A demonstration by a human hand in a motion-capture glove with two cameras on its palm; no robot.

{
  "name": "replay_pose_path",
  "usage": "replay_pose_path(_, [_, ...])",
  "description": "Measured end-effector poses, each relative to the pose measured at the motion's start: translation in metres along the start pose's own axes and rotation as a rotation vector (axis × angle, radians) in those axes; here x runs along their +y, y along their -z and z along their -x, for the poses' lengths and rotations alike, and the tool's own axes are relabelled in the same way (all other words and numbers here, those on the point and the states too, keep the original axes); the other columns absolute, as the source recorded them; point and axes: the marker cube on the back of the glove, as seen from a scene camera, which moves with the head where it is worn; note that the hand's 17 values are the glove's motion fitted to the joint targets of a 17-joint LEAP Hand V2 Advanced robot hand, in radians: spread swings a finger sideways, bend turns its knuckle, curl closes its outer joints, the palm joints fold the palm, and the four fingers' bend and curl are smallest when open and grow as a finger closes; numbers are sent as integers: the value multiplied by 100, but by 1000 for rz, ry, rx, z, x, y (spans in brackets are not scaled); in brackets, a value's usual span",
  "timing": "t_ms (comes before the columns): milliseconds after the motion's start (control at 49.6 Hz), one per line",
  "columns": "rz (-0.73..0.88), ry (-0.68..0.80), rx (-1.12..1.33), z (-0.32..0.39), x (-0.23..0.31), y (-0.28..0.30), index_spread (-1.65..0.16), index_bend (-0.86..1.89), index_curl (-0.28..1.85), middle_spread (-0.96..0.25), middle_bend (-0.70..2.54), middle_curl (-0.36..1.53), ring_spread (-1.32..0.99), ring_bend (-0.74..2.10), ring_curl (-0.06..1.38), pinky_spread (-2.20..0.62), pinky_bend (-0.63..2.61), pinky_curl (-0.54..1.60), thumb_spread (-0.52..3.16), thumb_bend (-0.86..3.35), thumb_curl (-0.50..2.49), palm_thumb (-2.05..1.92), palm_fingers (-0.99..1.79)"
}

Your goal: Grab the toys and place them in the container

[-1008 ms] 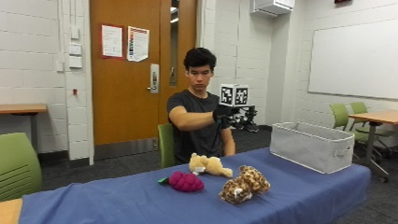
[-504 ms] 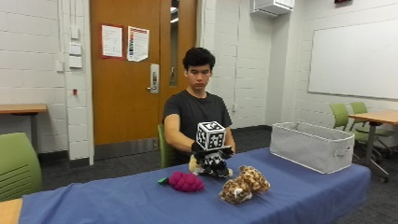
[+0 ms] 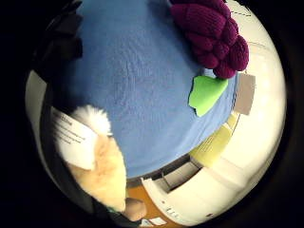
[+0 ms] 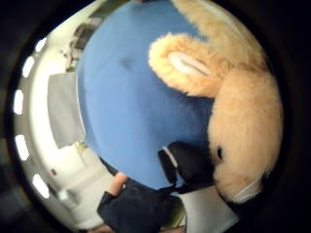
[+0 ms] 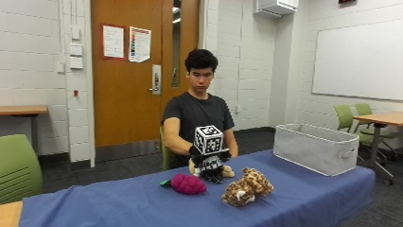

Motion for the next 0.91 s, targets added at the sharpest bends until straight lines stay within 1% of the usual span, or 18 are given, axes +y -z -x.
replay_pose_path(81, [-16, 0, -38, 1, 0, 2, -20, 25, 42, -7, 16, 33, -32, 22, 25, -18, 56, 36, 103, 4, 20, 12, 19])
replay_pose_path(121, [-28, 3, -58, 2, 1, 3, -21, 25, 42, -7, 18, 33, -33, 27, 25, -20, 58, 35, 110, 11, 22, 24, 33])
replay_pose_path(182, [-48, 4, -66, 3, 2, 5, -22, 27, 43, -7, 17, 32, -35, 30, 26, -23, 61, 35, 116, 16, 25, 32, 42])
replay_pose_path(202, [-54, 4, -63, 4, 2, 5, -22, 25, 43, -7, 17, 32, -35, 29, 26, -23, 60, 35, 116, 13, 24, 30, 36])
replay_pose_path(282, [-87, 17, -34, 9, 3, 8, -25, 38, 48, -8, 16, 32, -37, 32, 27, -26, 63, 36, 124, 23, 30, 45, 57])
replay_pose_path(403, [-147, 45, 8, 15, 4, 15, -27, 46, 53, -11, 18, 31, -41, 37, 29, -30, 65, 37, 127, 28, 36, 56, 70])
replay_pose_path(484, [-181, 62, 6, 14, 2, 22, -28, 44, 55, -14, 20, 32, -43, 43, 30, -33, 68, 37, 123, 28, 40, 61, 83])
replay_pose_path(545, [-176, 60, 2, 14, -1, 25, -29, 38, 55, -16, 26, 34, -46, 49, 32, -36, 69, 37, 118, 27, 43, 62, 96])
replay_pose_path(585, [-162, 58, 7, 14, -4, 24, -29, 30, 53, -21, 37, 38, -47, 59, 35, -39, 66, 35, 113, 26, 45, 63, 115])
replay_pose_path(605, [-155, 59, 10, 14, -5, 23, -30, 28, 53, -22, 38, 38, -47, 60, 35, -39, 66, 36, 112, 25, 46, 63, 115])
replay_pose_path(666, [-146, 59, 17, 16, -11, 22, -31, 22, 54, -28, 47, 42, -46, 78, 41, -42, 62, 36, 106, 24, 50, 64, 125])
replay_pose_path(746, [-137, 67, 5, 18, -21, 25, -32, 22, 57, -31, 65, 49, -46, 86, 45, -45, 60, 36, 97, 22, 54, 64, 136])
replay_pose_path(766, [-131, 72, -2, 19, -22, 26, -33, 18, 56, -32, 62, 48, -45, 89, 46, -45, 61, 36, 96, 22, 55, 65, 126])
replay_pose_path(787, [-124, 76, -10, 21, -23, 28, -33, 24, 58, -32, 70, 51, -45, 88, 47, -46, 61, 36, 93, 22, 57, 64, 136])
replay_pose_path(908, [-98, 90, -38, 37, -28, 50, -34, 39, 64, -33, 82, 56, -44, 97, 51, -48, 63, 37, 82, 19, 62, 62, 141])
